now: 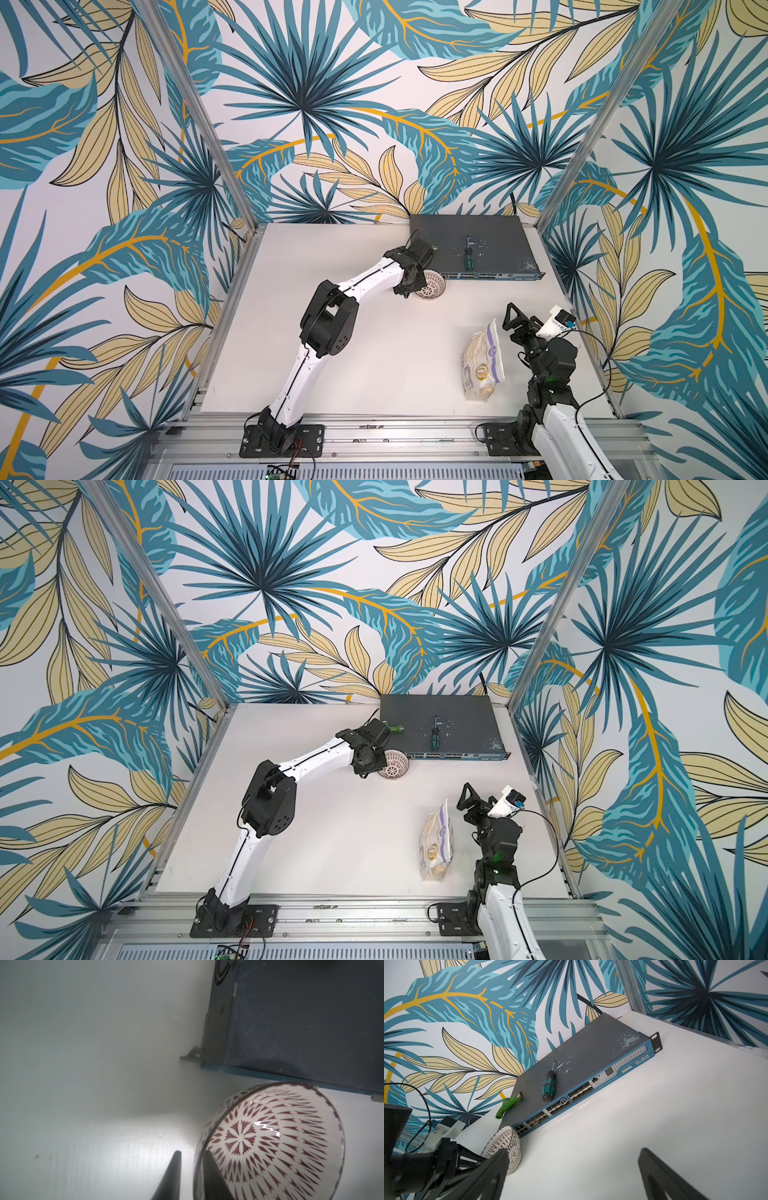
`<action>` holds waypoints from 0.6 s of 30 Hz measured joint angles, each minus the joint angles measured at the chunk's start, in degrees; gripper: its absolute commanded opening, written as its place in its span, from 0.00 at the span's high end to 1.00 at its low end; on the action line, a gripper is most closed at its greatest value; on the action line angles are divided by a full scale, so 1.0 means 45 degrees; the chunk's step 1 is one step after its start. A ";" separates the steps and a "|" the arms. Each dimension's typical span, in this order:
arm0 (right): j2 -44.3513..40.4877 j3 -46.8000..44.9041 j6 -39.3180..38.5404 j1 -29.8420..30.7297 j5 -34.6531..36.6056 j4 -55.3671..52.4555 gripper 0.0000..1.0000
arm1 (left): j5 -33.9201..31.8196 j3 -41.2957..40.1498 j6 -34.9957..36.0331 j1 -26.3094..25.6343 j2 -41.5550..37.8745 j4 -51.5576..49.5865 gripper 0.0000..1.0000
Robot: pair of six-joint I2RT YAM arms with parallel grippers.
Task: Pour the oats into the breakfast bowl
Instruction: Pick up the bowl from the center of the board.
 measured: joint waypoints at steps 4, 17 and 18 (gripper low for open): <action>0.0058 0.0000 0.0039 0.0000 0.0000 0.0005 0.00 | 0.0015 0.0024 -0.0199 0.0000 0.0019 -0.0063 0.92; 0.0180 0.0000 0.0039 0.0000 0.0010 0.0005 0.00 | 0.0170 -0.2487 0.0223 -0.0024 -0.2594 -0.0617 1.00; 0.0204 0.0000 0.0039 0.0000 0.0005 0.0010 0.00 | 0.0214 -0.3429 0.0311 -0.0034 -0.3502 -0.0607 1.00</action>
